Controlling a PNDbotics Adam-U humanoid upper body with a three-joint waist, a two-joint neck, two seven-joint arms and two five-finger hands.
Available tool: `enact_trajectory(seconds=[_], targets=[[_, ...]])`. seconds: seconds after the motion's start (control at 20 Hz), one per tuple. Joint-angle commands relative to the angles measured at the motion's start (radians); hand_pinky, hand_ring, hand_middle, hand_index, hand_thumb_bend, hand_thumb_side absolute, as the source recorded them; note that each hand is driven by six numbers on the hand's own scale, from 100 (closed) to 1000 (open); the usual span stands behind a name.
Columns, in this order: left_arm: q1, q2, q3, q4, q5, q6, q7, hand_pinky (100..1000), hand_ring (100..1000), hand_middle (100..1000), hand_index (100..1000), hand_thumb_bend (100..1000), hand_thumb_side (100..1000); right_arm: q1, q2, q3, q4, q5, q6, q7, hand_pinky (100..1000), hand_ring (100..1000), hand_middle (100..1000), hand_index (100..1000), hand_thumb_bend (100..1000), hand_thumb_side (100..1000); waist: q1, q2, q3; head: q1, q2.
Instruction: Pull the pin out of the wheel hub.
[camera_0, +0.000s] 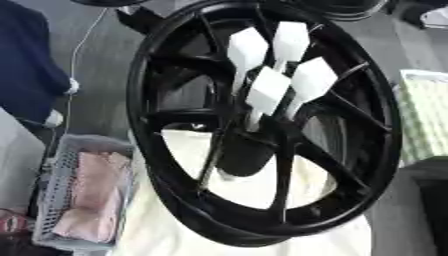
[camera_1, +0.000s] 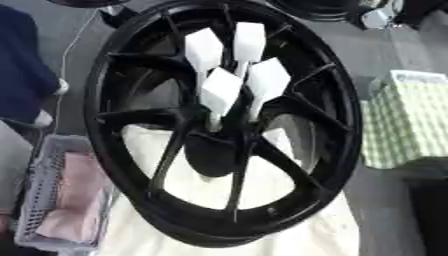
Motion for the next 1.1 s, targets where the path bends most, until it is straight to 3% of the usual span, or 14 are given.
enact_trajectory(seconds=[0.05,0.65,1.1], targets=[[-0.006,0.015,0.007,-0.019,0.002,0.000,0.002,659,724,597,768,126,755,0.010,-0.032,0.006,-0.009,-0.027,-0.008,-0.003,887,934,795,891,235,100,0.005,-0.019,0.001,-0.005,-0.001],[-0.018,0.013,-0.001,-0.019,0.008,0.003,-0.006,659,725,597,767,126,754,0.060,-0.036,0.083,-0.009,-0.121,-0.038,-0.067,870,924,787,904,140,101,0.003,-0.015,0.017,-0.009,-0.015],[-0.021,0.012,-0.003,-0.019,0.011,0.004,-0.010,659,726,598,767,127,753,0.074,-0.031,0.111,-0.009,-0.136,-0.065,-0.109,867,930,811,911,138,111,0.000,-0.017,0.023,-0.005,-0.015]])
